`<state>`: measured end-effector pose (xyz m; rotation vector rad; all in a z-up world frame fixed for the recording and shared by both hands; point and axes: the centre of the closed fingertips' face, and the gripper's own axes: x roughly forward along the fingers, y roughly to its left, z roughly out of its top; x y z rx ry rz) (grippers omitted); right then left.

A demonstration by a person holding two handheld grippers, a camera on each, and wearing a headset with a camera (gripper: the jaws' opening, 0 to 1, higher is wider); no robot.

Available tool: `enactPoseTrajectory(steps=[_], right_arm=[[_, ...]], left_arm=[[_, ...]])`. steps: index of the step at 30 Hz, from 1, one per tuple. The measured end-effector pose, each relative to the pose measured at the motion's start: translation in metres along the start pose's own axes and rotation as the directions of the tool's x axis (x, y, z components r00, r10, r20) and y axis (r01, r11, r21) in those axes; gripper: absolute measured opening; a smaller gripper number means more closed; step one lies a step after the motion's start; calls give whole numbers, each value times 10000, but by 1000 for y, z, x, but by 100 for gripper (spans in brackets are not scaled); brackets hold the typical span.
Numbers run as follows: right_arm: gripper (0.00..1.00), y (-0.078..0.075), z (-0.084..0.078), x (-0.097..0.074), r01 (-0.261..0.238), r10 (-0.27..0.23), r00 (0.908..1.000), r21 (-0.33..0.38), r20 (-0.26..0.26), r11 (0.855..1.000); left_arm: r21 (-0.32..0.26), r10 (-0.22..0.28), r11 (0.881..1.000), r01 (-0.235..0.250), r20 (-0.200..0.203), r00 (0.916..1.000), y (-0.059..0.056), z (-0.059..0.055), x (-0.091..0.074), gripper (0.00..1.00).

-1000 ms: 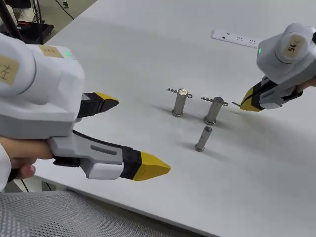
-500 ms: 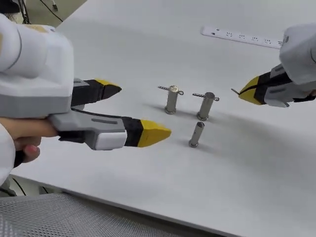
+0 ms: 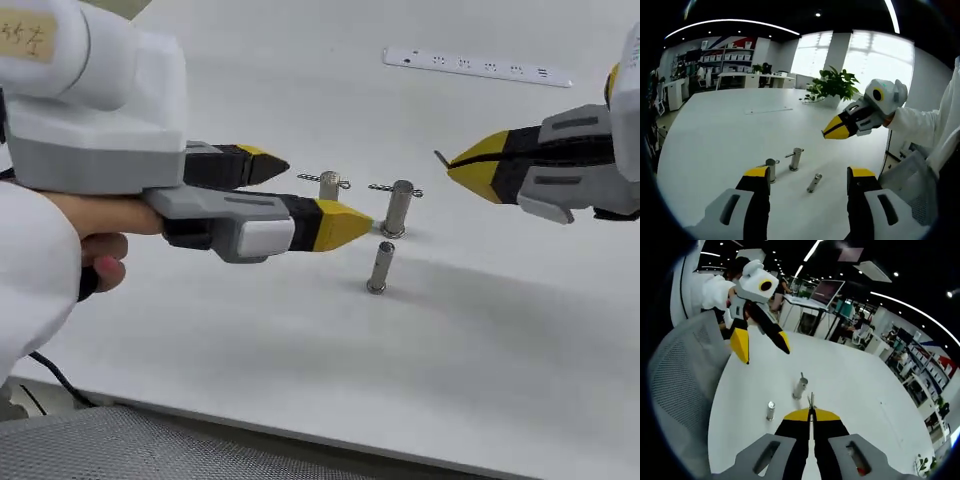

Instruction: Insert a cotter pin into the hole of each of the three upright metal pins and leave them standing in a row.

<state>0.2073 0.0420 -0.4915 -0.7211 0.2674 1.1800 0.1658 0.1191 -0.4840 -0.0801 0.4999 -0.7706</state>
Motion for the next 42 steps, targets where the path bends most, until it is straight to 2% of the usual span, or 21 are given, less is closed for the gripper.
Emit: enactPoseTrajectory(steps=[3,6,15,17,18,21,23,26,35,42], right_arm=[[0,7,5,-2,172,-171,9998,-79,109,9998],[0,13,10,-5,564,-560,9982,-169,234,9983],[0,36,15,-10,854,-848,9958,-170,339,9962],[0,39,15,-9,849,-841,9961,-344,251,9958],[0,41,16,-10,890,-879,9959,-522,223,9947],[0,43,14,-11,1014,-1067,9940,-1629,-240,9814],[0,47,16,-10,950,-989,9950,-1614,-168,9823],[0,50,16,-10,931,-1013,9944,-2020,-304,9750],[0,53,18,-9,922,-993,9947,-2033,-252,9748],[0,50,20,-13,968,-1046,9942,-2201,-243,9707]], left_arm=[[73,-306,9995,307,-105,9995,-8,3,10,55],[207,-489,9986,492,-168,9987,-13,4,17,53],[-234,-1217,9923,1217,12,9926,-29,13,27,40],[-426,-1483,9880,1482,7,9889,-35,13,28,38],[-587,-1637,9847,1643,136,9864,-38,15,29,36],[-615,-1754,9825,1758,113,9844,-42,15,30,29],[-660,-1830,9810,1827,11,9831,-45,12,32,25],[-741,-2024,9768,2007,-160,9792,-51,7,34,20],[-952,-2181,9720,2148,-266,9756,-55,4,38,12],[-1090,-2238,9696,2191,-335,9741,-55,3,39,0]])
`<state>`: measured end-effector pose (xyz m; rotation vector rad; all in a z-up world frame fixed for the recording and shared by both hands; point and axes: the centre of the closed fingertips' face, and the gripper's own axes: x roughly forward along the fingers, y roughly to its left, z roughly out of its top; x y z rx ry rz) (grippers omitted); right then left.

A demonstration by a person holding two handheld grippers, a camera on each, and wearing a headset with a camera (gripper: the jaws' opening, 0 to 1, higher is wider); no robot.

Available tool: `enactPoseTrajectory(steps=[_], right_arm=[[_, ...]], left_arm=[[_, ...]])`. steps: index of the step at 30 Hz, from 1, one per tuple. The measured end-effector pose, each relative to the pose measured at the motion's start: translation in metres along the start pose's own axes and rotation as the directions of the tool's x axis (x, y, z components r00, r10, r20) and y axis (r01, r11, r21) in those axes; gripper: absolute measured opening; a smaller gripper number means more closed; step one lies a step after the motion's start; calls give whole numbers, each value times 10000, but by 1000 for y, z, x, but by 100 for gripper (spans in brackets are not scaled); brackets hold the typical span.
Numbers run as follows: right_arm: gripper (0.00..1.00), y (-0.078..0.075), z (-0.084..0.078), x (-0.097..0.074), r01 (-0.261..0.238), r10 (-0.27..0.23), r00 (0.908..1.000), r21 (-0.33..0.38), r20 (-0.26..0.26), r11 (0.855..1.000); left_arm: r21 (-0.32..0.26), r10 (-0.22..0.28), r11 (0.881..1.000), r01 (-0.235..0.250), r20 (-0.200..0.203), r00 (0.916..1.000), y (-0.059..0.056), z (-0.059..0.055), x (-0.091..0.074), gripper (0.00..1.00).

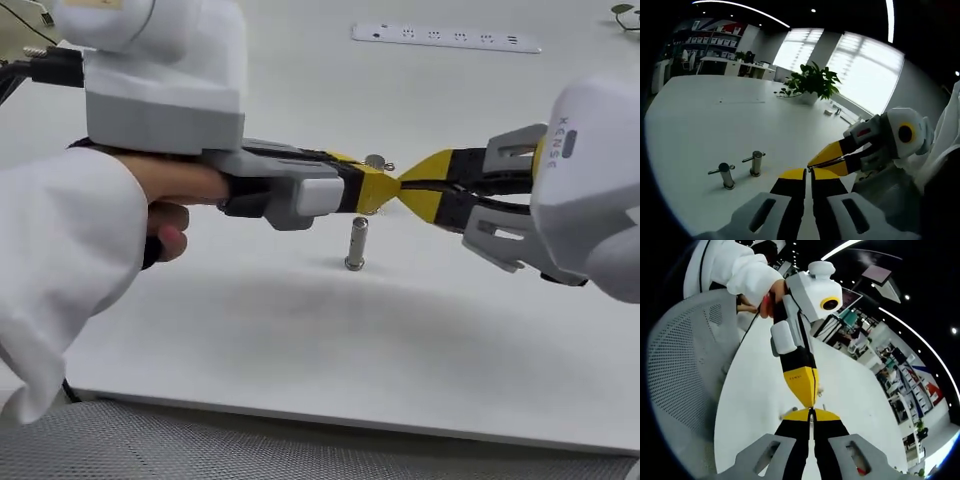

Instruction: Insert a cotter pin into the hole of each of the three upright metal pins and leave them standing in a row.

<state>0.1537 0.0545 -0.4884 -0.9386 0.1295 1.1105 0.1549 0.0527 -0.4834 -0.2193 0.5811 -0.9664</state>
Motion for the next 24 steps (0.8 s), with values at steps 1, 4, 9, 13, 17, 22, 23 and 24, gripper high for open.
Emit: enactPoseTrajectory(steps=[1,4,9,13,17,22,23,24], right_arm=[[0,0,-1,0,-8,8,10000,-18,-26,10000],[0,0,-2,0,-15,15,10000,-28,-43,10000],[0,1,-3,-1,-52,52,10000,52,-40,10000],[0,-1,-2,-2,-25,25,10000,127,1,9999],[0,1,-1,-2,-89,89,10000,49,1,9999],[0,1,-1,-3,-74,74,10000,61,7,10000],[0,1,-1,-3,-79,79,10000,33,-3,10000],[0,1,-2,-3,-107,107,9999,34,-7,9999]], left_arm=[[-19,-30,10000,30,2,10000,0,0,0,0],[-15,-62,10000,61,-83,9999,-1,-2,1,0],[61,-83,9999,83,-77,9999,-2,-2,2,0],[68,-109,9999,109,9,9999,-3,0,1,0],[14,-164,9999,163,204,9997,-5,4,1,2],[83,-149,9999,148,98,9998,-5,2,1,1],[70,-148,9999,147,94,9998,-5,2,1,1],[86,-147,9999,146,119,9998,-5,2,2,0]])
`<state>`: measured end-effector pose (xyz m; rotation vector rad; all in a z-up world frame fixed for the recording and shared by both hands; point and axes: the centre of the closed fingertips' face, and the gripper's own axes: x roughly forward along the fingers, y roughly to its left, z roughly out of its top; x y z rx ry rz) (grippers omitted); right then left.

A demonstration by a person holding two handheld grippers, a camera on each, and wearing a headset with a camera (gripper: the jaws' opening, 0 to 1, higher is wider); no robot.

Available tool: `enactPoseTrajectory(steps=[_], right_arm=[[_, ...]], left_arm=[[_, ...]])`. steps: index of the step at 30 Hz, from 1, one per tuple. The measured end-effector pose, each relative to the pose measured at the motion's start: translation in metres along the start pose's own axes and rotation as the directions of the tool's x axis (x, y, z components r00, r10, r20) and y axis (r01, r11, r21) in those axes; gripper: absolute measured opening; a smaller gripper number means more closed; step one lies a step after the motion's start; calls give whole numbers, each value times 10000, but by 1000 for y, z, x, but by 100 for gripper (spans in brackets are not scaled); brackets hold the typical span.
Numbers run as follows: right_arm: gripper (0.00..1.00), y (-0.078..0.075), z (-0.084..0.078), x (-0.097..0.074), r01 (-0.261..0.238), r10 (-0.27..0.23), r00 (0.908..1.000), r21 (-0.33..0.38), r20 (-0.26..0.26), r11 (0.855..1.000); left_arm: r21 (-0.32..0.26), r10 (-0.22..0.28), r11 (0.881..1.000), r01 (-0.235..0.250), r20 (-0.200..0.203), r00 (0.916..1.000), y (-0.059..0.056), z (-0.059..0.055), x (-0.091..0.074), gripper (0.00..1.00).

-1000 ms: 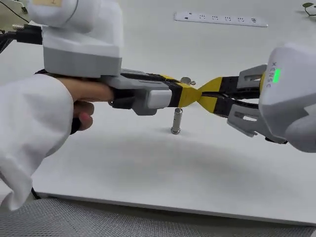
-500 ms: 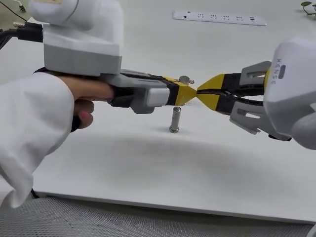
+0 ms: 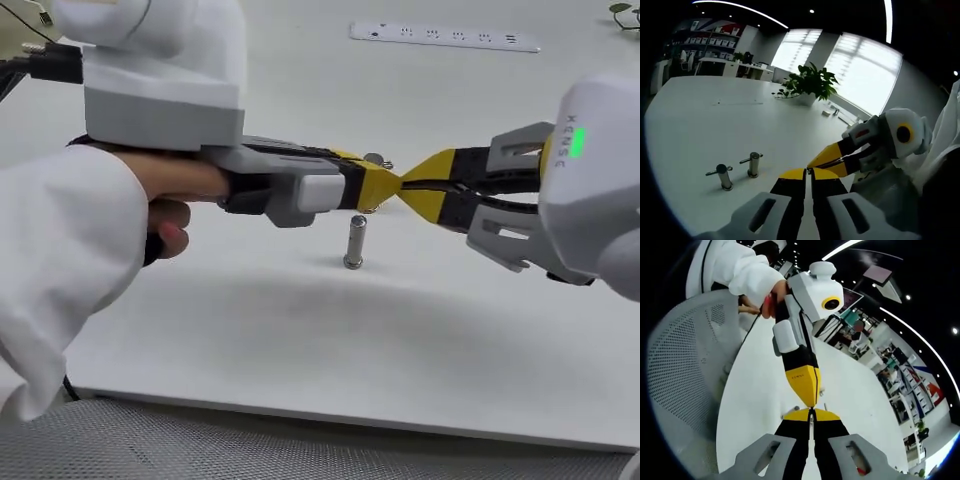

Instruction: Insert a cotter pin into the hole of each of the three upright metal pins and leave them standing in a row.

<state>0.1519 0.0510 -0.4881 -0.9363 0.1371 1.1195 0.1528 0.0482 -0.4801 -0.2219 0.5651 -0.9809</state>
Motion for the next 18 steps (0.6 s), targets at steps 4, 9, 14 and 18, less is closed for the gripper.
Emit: enactPoseTrajectory(steps=[4,9,14,18], right_arm=[[0,-1,0,-1,7,-7,10000,-11,-10,10000],[0,-1,2,0,-5,5,10000,-40,11,10000],[0,2,4,0,-92,92,9999,-17,48,10000],[0,3,4,0,-104,104,9999,-41,36,9999]], left_arm=[[-71,-42,10000,42,-2,10000,0,0,1,0],[-68,-56,10000,56,-15,10000,-1,0,1,0],[14,-165,9999,165,-179,9997,-1,-2,-1,0],[-248,-152,9996,145,-244,9996,0,-3,-1,0]])
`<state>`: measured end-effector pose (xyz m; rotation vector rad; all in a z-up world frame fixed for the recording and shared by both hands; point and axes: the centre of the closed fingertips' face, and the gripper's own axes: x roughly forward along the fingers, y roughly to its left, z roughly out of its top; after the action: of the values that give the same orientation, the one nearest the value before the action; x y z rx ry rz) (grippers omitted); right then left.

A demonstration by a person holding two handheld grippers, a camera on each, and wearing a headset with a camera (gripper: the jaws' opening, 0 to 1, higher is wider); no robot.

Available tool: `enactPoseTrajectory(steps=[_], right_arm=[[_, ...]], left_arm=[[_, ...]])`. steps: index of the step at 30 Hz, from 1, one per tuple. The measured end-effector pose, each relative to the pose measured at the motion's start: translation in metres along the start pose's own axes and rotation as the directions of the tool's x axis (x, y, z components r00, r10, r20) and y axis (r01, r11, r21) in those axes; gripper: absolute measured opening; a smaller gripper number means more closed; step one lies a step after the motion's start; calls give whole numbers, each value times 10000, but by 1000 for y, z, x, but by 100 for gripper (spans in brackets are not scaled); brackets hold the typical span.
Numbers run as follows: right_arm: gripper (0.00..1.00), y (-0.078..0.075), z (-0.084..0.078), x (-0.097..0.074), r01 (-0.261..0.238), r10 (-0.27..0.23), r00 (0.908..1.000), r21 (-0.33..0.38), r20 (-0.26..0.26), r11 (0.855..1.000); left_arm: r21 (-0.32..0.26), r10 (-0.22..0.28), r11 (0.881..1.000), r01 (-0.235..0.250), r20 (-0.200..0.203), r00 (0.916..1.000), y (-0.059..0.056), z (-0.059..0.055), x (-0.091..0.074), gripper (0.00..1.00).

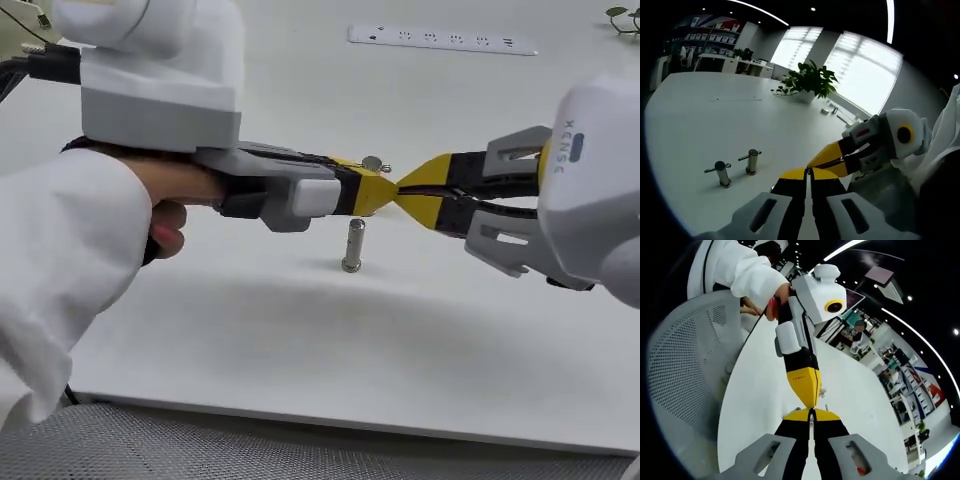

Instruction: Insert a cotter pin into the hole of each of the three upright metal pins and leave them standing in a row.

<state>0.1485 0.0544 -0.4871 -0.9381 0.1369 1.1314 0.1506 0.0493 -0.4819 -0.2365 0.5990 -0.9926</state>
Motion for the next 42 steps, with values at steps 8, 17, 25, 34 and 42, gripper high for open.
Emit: enactPoseTrajectory(steps=[8,17,25,34,42], right_arm=[[0,0,0,2,-105,105,9999,69,31,9999],[6,3,-6,5,-423,427,9991,450,-78,9981],[14,3,-24,4,-954,971,9953,2364,47,9670],[13,16,-22,4,-2464,2208,9691,4005,1097,8825],[8,32,-9,4,-3339,2849,9424,4465,1751,8302]], left_arm=[[405,160,9991,-156,-84,9998,1,-1,-1,0],[485,257,9985,-244,-258,9993,2,-5,-2,0],[1109,284,9935,-242,-361,9989,4,-8,-11,0],[2233,-71,9747,131,-276,9996,-3,-9,-19,0],[2707,-488,9610,559,-329,9983,-10,-11,-22,0]])
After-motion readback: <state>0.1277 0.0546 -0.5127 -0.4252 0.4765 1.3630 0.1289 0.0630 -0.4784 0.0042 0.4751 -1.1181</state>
